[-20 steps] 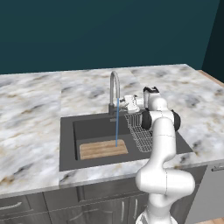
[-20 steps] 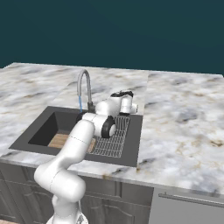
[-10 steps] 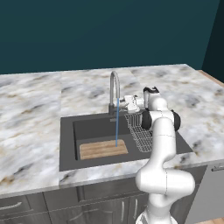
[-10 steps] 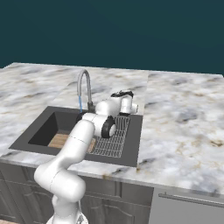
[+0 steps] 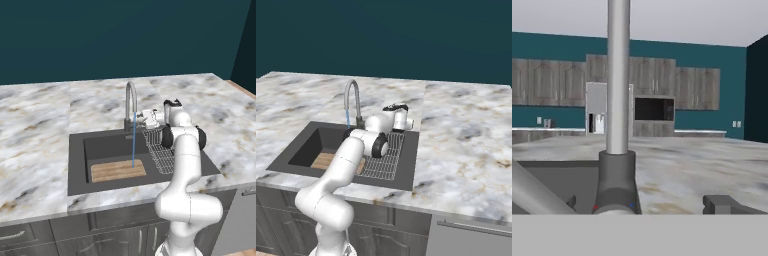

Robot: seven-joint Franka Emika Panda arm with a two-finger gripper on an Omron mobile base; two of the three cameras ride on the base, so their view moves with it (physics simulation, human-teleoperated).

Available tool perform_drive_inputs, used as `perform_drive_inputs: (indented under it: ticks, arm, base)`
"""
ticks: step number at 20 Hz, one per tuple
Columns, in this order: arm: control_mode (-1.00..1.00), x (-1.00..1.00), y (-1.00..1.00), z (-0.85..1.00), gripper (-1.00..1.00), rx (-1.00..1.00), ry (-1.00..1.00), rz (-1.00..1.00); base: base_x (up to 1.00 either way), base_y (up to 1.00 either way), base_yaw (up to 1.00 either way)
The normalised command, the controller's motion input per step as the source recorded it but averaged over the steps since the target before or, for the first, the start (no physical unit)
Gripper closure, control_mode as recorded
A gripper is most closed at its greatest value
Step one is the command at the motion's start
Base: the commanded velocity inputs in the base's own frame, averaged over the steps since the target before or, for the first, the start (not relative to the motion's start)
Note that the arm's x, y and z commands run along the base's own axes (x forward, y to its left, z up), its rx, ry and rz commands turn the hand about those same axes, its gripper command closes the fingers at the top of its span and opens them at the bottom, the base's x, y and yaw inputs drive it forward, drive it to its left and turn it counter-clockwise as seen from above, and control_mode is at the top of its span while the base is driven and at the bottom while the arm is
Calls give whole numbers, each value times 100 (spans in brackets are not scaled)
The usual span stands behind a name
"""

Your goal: Turn on the sink faucet with hot water and rinse the cutting board for ten seconds, then turn off the faucet. Push the cutting board to reach the water if necessary.

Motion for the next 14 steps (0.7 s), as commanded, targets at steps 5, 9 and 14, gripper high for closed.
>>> perform_drive_inputs:
  ticks: [5, 9, 14]
  arm:
    - [-100, 20, 9, 14, -100, 0, 3, 0]
    - [-100, 15, 9, 5, -100, 0, 0, 0]
    - [-100, 21, 16, 7, -100, -2, 0, 0]
  base:
    - [0, 0, 0]
    - [0, 0, 0]
    - [0, 0, 0]
